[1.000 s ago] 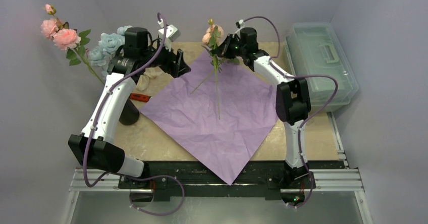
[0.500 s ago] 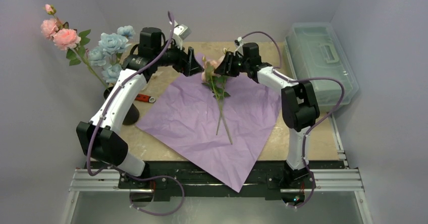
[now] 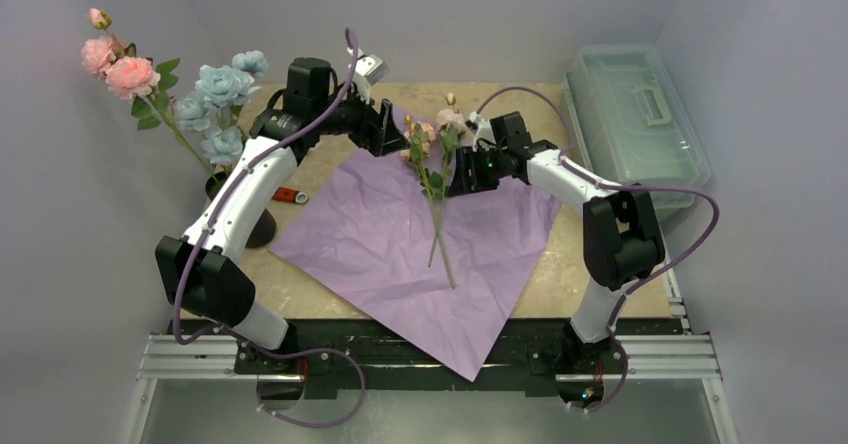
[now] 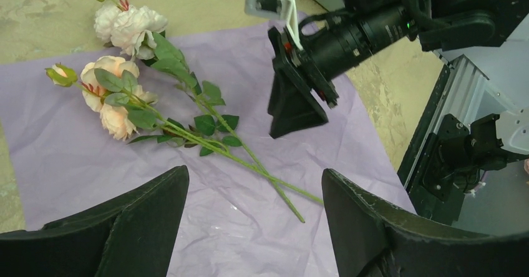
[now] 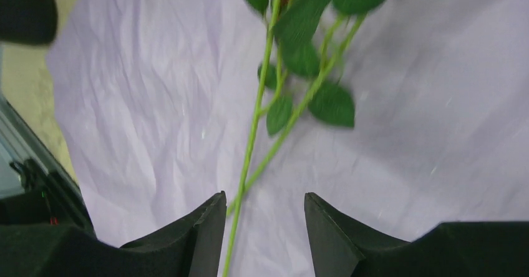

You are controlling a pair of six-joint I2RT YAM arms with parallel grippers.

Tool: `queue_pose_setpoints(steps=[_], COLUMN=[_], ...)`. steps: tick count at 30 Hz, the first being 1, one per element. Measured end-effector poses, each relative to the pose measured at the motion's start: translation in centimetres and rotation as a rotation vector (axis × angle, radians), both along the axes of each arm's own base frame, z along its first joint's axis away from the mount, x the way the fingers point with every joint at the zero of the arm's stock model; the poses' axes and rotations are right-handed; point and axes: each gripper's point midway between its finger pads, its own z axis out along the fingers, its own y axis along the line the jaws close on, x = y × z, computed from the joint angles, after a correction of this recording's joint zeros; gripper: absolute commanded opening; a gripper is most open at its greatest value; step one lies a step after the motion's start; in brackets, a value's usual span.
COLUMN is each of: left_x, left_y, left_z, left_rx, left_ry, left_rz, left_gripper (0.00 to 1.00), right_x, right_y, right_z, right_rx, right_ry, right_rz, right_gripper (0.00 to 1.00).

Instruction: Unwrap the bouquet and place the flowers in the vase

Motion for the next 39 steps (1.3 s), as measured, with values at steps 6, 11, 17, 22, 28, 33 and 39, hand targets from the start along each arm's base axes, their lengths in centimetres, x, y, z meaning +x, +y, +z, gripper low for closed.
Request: queue_pose_setpoints(steps=[6,11,17,22,28,33,39], left_x=[0.0,-0.1,-0.3,-0.4,-0.4,-0.5,-0.5], left_y=[0.1,-0.1,-0.1,0.0,0.2,0.2,0.4], left_z=[-0.2,-0.4,-0.7,-0.4,-0.4,-0.5,-0.6], left_rx=[0.008,0.011,0.018,0.018,0.024,0.029,0.037], left_ry=[0.003,0.008,0.015,0.006,0.003,0.007,0.008], left_rz=[0.008,0.006,0.007,0.013,0.022,0.024,0.026], left_gripper=[0.77,0.77,0.77,0.77,0.77,0.77,0.77], right_x=[-7.5,-10.6,-10.5,-10.1,-10.4,-11.0,-11.7], right_y=[0.4,2.0,2.5,3.0,4.4,4.9,4.7], right_z=[-3.5,-5.0,-6.3,-8.1,-8.4,-8.5,-7.8], right_rx=[-0.067,-0.082,-0.084,-0.091,-0.018,0.013,0.031], right_ry=[0.131,0.157,0.146,0.164,0.199,0.237,0.263], right_rz=[0.115,0.181,0.173,0.168,0.189,0.199,0.21], right_gripper=[0.56,0.56,0.51,0.45,0.27,0.15,0.02])
